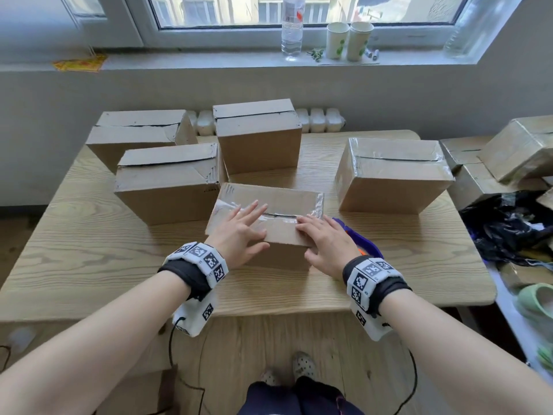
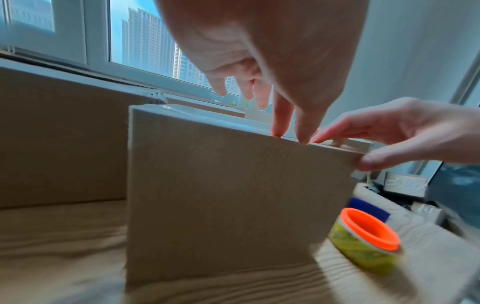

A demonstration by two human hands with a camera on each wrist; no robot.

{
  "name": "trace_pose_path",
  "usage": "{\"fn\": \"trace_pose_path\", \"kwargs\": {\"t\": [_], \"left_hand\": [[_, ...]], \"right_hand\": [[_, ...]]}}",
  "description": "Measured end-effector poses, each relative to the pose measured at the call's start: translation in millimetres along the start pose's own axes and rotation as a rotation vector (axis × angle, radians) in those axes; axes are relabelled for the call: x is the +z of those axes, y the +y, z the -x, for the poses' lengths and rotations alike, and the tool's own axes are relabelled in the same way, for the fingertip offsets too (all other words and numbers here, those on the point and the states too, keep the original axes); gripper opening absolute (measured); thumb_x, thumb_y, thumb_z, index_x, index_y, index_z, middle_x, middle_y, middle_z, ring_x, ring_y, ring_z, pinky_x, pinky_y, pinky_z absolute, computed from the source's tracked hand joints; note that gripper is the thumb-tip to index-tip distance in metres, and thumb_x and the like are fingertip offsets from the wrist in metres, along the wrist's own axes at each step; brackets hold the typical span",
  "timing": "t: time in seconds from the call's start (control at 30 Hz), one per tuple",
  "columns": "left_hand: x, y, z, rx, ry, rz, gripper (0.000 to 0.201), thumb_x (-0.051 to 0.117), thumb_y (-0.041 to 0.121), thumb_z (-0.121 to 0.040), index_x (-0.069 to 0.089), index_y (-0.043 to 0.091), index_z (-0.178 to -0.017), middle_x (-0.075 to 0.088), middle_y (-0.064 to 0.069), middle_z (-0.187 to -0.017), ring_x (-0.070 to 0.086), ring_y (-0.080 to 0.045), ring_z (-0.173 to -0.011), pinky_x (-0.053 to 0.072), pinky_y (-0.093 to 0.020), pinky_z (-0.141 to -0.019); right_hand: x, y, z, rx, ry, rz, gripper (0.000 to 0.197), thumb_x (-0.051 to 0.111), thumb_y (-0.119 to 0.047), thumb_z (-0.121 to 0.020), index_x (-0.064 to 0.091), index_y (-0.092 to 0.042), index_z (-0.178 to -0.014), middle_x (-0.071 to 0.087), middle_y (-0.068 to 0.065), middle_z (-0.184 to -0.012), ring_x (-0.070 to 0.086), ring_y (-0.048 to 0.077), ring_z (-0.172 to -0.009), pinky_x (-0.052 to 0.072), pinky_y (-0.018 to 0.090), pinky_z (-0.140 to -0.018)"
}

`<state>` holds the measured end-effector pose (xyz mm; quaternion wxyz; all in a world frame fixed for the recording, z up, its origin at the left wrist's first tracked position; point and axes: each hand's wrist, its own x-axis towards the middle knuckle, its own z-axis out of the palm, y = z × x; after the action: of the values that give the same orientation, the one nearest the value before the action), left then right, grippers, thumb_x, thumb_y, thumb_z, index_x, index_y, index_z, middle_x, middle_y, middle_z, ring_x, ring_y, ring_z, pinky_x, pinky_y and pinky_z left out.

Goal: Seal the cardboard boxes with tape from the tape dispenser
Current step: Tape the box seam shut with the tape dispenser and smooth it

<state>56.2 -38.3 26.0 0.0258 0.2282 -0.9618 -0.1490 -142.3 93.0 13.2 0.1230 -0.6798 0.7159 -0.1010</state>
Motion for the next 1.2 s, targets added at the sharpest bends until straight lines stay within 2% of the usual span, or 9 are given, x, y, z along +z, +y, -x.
{"fn": "trace_pose_path", "kwargs": {"t": [0.13,0.2,0.3,0.47,0.67,0.77,0.93,1.03,1.2], "left_hand": [[-5,-1,-1,-0.116,-0.032,0.047,0.038,0.05,0.038,-0.094,0.056,0.025,-0.129,0.012,0.0,-0.157,0.003,-0.012,-0.145,0.001,-0.036,-0.119],[-12,-13,-8,-0.228,-0.057,0.022,0.051,0.049,0.04,-0.094,0.039,0.025,-0.141,0.006,-0.001,-0.158,0.0,-0.013,-0.146,0.0,-0.037,-0.119],[-21,-32,-17,-0.367,-0.134,-0.037,0.063,0.048,0.045,-0.093,0.024,0.024,-0.147,0.002,-0.004,-0.158,-0.002,-0.017,-0.146,-0.001,-0.036,-0.118],[-18,-46,-19,-0.464,-0.196,-0.006,0.075,0.048,0.056,-0.088,0.016,0.028,-0.149,0.002,-0.004,-0.158,-0.001,-0.019,-0.146,0.005,-0.041,-0.118],[-23,-38,-15,-0.585,-0.129,0.123,0.094,0.067,0.061,-0.071,0.026,0.018,-0.145,0.029,-0.01,-0.135,0.042,-0.027,-0.122,0.037,-0.037,-0.105],[-24,-32,-10,-0.629,-0.126,0.194,0.078,0.068,0.052,-0.077,0.037,0.016,-0.139,0.034,-0.007,-0.127,0.048,-0.023,-0.111,0.041,-0.034,-0.097],[-16,-23,-3,-0.597,-0.1,0.346,0.048,0.057,0.024,-0.091,0.043,0.01,-0.135,0.048,-0.013,-0.133,0.049,-0.026,-0.12,0.037,-0.032,-0.097],[-11,-15,1,-0.597,-0.033,0.489,0.042,0.056,0.014,-0.091,0.047,0.007,-0.132,0.053,-0.013,-0.13,0.051,-0.023,-0.119,0.038,-0.026,-0.093],[-1,-3,5,-0.61,0.043,0.734,0.053,0.063,0.006,-0.086,0.046,0.008,-0.135,0.052,-0.011,-0.132,0.051,-0.02,-0.119,0.04,-0.03,-0.1]], "right_hand": [[-5,-1,1,0.021,0.036,-0.067,0.049,0.059,-0.012,-0.082,0.051,-0.014,-0.131,0.04,0.0,-0.147,0.034,0.016,-0.137,0.015,0.029,-0.116],[-7,-6,6,-0.026,0.172,-0.089,0.033,0.067,-0.016,-0.079,0.061,-0.01,-0.111,0.06,0.005,-0.119,0.057,0.024,-0.109,0.041,0.031,-0.096],[-8,-20,15,0.007,0.135,-0.128,0.016,0.06,-0.027,-0.086,0.065,-0.013,-0.094,0.063,0.001,-0.09,0.061,0.022,-0.083,0.045,0.027,-0.071],[0,-33,16,0.197,-0.12,-0.198,0.035,0.047,-0.027,-0.095,0.058,-0.019,-0.127,0.065,0.006,-0.12,0.06,0.024,-0.111,0.047,0.038,-0.095],[7,-30,12,0.396,-0.178,-0.478,0.047,0.047,-0.02,-0.094,0.045,-0.015,-0.14,0.051,0.008,-0.14,0.047,0.025,-0.129,0.034,0.037,-0.109],[6,-32,10,0.51,-0.201,-0.871,0.064,0.054,-0.014,-0.094,0.023,-0.007,-0.148,0.03,0.01,-0.153,0.034,0.02,-0.139,0.03,0.031,-0.112],[2,-35,6,0.65,-0.236,-1.295,0.096,0.064,-0.016,-0.089,-0.008,-0.03,-0.15,0.021,0.008,-0.156,0.048,0.031,-0.127,0.047,0.046,-0.097],[0,-28,0,0.624,-0.168,-1.367,0.096,0.068,-0.007,-0.084,0.004,-0.03,-0.151,0.029,0.001,-0.153,0.048,0.026,-0.126,0.047,0.047,-0.096],[-3,-6,-17,0.641,-0.057,-1.342,0.084,0.064,0.015,-0.075,0.025,-0.01,-0.145,0.031,0.004,-0.151,0.04,0.021,-0.132,0.044,0.044,-0.103]]}}
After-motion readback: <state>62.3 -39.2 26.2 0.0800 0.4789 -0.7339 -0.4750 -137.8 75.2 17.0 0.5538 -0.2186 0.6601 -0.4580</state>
